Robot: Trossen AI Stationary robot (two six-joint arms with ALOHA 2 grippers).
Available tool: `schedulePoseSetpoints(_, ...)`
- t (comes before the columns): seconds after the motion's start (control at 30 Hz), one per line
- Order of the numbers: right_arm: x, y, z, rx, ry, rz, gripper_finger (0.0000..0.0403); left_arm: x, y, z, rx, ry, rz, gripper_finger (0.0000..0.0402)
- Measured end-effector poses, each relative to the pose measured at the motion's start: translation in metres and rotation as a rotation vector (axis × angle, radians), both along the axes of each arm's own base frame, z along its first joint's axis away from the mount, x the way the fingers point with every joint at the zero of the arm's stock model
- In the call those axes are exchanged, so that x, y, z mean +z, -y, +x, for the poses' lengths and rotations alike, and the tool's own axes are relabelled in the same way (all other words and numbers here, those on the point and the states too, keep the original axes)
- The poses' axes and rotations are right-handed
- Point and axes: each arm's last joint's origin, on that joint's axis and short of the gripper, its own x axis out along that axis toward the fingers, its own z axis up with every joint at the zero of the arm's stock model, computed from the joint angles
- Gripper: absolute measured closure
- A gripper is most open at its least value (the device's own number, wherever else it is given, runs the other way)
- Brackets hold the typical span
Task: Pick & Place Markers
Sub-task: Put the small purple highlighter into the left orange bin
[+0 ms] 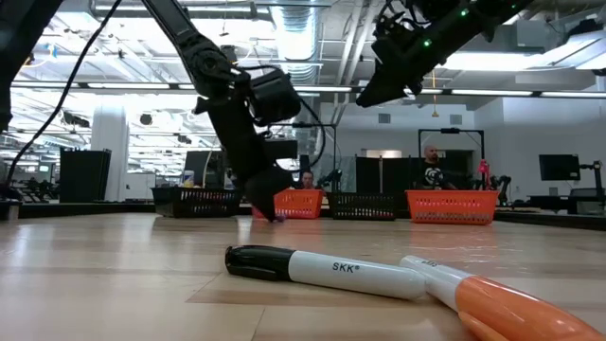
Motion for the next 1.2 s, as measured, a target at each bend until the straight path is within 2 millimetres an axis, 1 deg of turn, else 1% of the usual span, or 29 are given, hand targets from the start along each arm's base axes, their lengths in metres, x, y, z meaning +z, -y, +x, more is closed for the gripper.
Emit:
schedulePoseSetpoints(0.13,0.006,-0.001,0.004,0.027,0.085,0.02,0.028,0.001,0.026,0.006,-0.054,0.013,-0.009,0.0398)
schedulePoseSetpoints(0.2,0.01,-0.001,0.006,0.017,0.16,0.061,0.028,0.002,0.038,0.008,-0.068,0.022,-0.013,0.0398)
schedulePoseSetpoints(0.33,0.021,0.0,0.011,0.001,0.311,0.096,0.028,0.01,0.065,0.008,-0.115,0.042,-0.025,0.0398)
schedulePoseSetpoints(0.4,0.026,0.001,0.012,-0.005,0.367,0.104,0.028,0.021,0.078,0.007,-0.132,0.075,0.003,0.0398)
schedulePoseSetpoints(0.47,0.028,0.001,0.012,-0.003,0.389,0.1,0.0279,0.036,0.091,0.005,-0.158,0.101,0.089,0.0398)
schedulePoseSetpoints(0.57,0.03,0.001,0.013,0.005,0.399,0.08,0.0279,0.058,0.111,-0.005,-0.209,0.107,0.266,0.0397)
schedulePoseSetpoints(0.63,0.029,0.001,0.012,0.019,0.376,0.048,0.0279,0.073,0.118,-0.015,-0.258,0.12,0.327,0.0394)
schedulePoseSetpoints(0.7,0.028,0.001,0.012,0.035,0.342,0.01,0.0279,0.084,0.117,-0.023,-0.304,0.128,0.348,0.0391)
schedulePoseSetpoints(0.77,0.027,0.001,0.012,0.039,0.319,-0.011,0.0279,0.093,0.11,-0.03,-0.345,0.141,0.326,0.039)
schedulePoseSetpoints(0.83,0.025,0.001,0.011,0.051,0.277,-0.052,0.028,0.097,0.1,-0.037,-0.384,0.172,0.242,0.0391)
schedulePoseSetpoints(0.9,0.021,0.001,0.01,0.082,0.2,-0.108,0.0283,0.098,0.09,-0.043,-0.413,0.211,0.121,0.0392)
schedulePoseSetpoints(1.0,0.005,0.004,0.011,0.125,0.048,-0.134,0.029,0.099,0.081,-0.053,-0.431,0.277,-0.044,0.039)
schedulePoseSetpoints(1.1,-0.017,0.01,0.018,0.231,-0.163,-0.149,0.0296,0.099,0.081,-0.065,-0.45,0.332,-0.16,0.0383)
schedulePoseSetpoints(1.2,-0.038,0.026,0.035,0.278,-0.367,-0.139,0.0297,0.097,0.085,-0.075,-0.427,0.378,-0.215,0.0369)
